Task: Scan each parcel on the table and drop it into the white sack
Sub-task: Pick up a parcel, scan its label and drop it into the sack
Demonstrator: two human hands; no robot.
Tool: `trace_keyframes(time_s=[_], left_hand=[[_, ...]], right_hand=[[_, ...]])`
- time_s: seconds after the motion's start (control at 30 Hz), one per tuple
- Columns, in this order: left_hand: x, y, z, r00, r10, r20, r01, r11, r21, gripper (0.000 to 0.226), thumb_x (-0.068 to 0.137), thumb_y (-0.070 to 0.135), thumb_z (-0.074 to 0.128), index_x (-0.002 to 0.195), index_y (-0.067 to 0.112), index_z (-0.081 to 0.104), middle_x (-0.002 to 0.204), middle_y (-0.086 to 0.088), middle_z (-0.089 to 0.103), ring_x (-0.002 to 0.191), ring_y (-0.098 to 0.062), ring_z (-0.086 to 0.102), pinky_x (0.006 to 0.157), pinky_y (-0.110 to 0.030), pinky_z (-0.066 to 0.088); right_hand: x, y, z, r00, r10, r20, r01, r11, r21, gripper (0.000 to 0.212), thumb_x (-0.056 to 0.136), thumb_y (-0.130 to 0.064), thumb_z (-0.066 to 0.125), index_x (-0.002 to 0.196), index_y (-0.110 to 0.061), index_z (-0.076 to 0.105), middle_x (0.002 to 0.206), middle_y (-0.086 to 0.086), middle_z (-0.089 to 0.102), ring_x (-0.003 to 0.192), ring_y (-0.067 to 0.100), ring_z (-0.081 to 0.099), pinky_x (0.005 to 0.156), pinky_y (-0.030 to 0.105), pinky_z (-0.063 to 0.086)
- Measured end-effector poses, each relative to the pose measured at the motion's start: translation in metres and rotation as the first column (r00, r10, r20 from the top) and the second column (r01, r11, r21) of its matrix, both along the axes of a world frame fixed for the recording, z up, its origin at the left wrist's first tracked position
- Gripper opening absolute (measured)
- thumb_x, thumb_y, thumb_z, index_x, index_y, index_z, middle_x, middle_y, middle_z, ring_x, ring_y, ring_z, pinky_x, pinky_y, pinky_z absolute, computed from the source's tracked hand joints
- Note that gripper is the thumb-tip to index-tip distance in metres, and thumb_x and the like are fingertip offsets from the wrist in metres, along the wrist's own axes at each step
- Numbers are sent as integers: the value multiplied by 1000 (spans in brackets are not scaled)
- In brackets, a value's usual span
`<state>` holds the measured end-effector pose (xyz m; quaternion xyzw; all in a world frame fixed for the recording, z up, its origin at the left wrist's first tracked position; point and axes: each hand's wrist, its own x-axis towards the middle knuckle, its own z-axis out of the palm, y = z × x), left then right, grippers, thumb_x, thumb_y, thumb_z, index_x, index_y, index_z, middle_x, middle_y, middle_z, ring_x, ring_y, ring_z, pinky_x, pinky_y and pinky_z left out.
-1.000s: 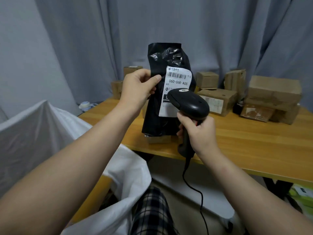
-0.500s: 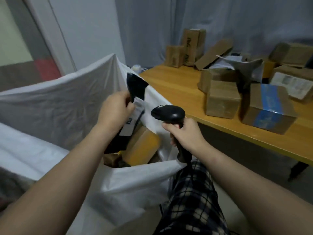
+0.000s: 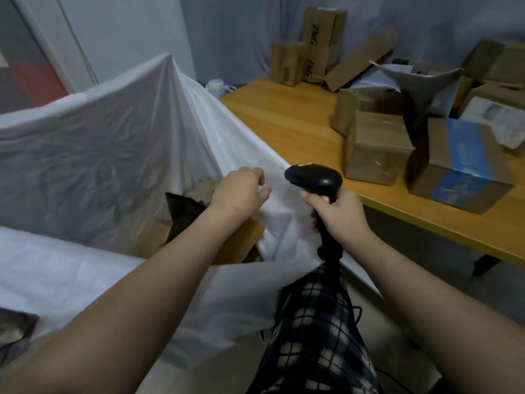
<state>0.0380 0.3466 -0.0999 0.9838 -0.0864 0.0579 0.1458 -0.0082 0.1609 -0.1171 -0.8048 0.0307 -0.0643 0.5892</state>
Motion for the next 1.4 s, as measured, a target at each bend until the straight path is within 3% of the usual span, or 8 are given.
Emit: trace_keyframes(time_s=[0.2,0.37,0.7,0.97,1.17,1.23,1.3,1.4], left_hand=[[22,-92,24,959,-187,212,228,956,-187,46,94,42,53,134,19,47,131,-7,43,117,-24,46,91,-34,42],[38,-169,39,935,-285,212,301,953,-43,63,91,59,47,144,27,35,152,-13,19,135,-35,26,105,-45,34],[53,-250,56,993,-110,36,107,991,87,86,82,78,38,144,19,26,146,-24,31,137,-49,22,110,-65,17],[52,-263,61,979,-129,-160,155,974,166,75,85,78,26,150,45,10,158,-15,-3,142,-52,-2,110,-68,15],[28,-212,48,894,-435,108,407,889,210,54,91,58,47,140,39,33,137,-15,31,134,-35,29,111,-54,22],[22,-194,42,845,-497,198,480,868,131,56,90,46,53,142,39,33,130,-9,36,128,-27,32,105,-44,27],[21,-184,42,855,-485,185,514,841,-169,62,81,44,54,140,39,37,125,-3,39,122,-20,34,98,-37,31],[18,-176,44,862,-506,-14,323,570,-755,37,87,38,57,123,36,53,120,0,50,112,-17,51,89,-28,43]], right_hand=[[7,-76,37,940,-248,235,238,969,71,23,85,-28,72,98,-9,64,74,7,62,72,20,66,64,29,51],[7,-133,42,920,-348,178,338,937,84,24,85,-36,70,106,-25,63,102,-2,66,103,19,61,89,32,46],[-14,-182,44,829,-546,119,525,834,167,17,89,-35,66,76,-25,61,78,-6,60,79,7,55,68,25,41],[-24,-192,51,839,-543,33,525,825,209,23,89,-36,64,77,-16,60,76,-2,57,76,9,54,64,25,39],[-30,-201,54,878,-477,-20,475,867,153,18,87,-34,66,82,-17,62,80,-2,58,77,11,54,66,26,41],[-31,-202,56,888,-458,-38,459,876,148,19,86,-34,66,83,-17,62,81,-1,58,79,14,55,64,27,40],[-31,-201,58,892,-451,-38,451,880,146,19,85,-35,67,85,-17,62,82,-1,58,83,17,56,65,27,40],[-34,-196,57,885,-462,50,452,882,135,18,84,-35,70,94,-28,56,109,0,59,105,17,55,82,30,45]])
